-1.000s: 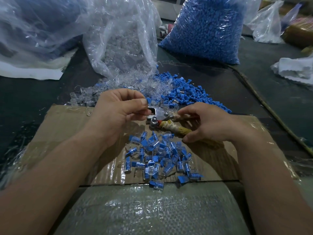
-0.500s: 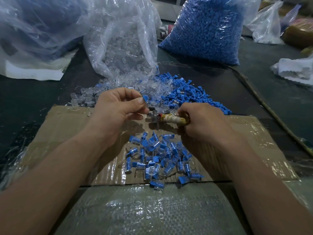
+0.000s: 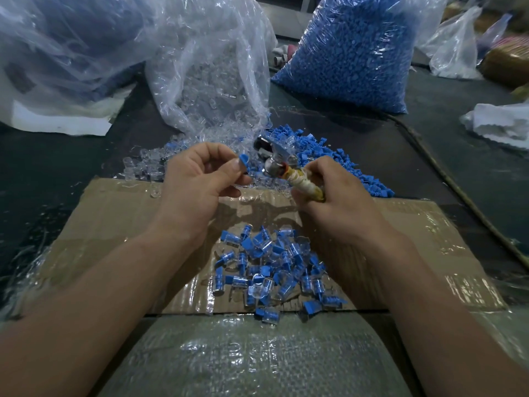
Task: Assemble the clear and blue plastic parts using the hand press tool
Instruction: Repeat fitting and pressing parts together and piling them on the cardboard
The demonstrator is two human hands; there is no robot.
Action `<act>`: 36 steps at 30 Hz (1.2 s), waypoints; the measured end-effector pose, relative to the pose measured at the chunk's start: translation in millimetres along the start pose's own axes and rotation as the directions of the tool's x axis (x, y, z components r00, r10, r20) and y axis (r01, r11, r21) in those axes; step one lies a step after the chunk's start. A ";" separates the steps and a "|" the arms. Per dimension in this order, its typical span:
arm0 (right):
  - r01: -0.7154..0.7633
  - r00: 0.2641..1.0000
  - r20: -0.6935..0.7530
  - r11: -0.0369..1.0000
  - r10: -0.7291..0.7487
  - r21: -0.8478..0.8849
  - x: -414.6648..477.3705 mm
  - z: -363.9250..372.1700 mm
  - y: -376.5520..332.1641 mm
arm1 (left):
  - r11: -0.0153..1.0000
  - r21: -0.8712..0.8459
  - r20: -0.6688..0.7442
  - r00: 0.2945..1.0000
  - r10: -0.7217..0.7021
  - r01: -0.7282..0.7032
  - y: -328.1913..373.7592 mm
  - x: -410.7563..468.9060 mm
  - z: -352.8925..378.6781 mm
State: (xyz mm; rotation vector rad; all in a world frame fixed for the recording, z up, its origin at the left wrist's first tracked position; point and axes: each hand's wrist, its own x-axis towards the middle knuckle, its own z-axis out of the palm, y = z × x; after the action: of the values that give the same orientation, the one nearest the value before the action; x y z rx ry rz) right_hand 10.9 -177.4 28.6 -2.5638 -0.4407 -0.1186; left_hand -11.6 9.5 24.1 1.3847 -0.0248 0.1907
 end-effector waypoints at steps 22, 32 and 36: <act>0.071 0.995 0.071 0.996 -0.067 -0.060 -1.4 1.9 -9.4 | 0.973 0.195 -0.024 0.991 0.129 -0.122 -2.8 -3.3 2.6; 0.032 0.998 0.054 0.986 -0.024 -0.164 1.6 4.3 -11.6 | 0.960 0.255 -0.059 0.989 0.133 -0.113 -1.9 -4.6 5.8; 0.020 0.999 0.036 0.985 -0.014 -0.170 0.2 5.7 -13.4 | 0.959 0.260 -0.062 0.990 0.130 -0.110 0.2 -6.5 6.6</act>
State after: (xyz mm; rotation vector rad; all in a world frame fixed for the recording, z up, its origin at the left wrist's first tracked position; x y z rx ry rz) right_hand 6.6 -163.6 30.3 -2.7336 -0.4851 -0.1223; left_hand -17.4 2.4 24.7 1.6341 -0.0192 0.3600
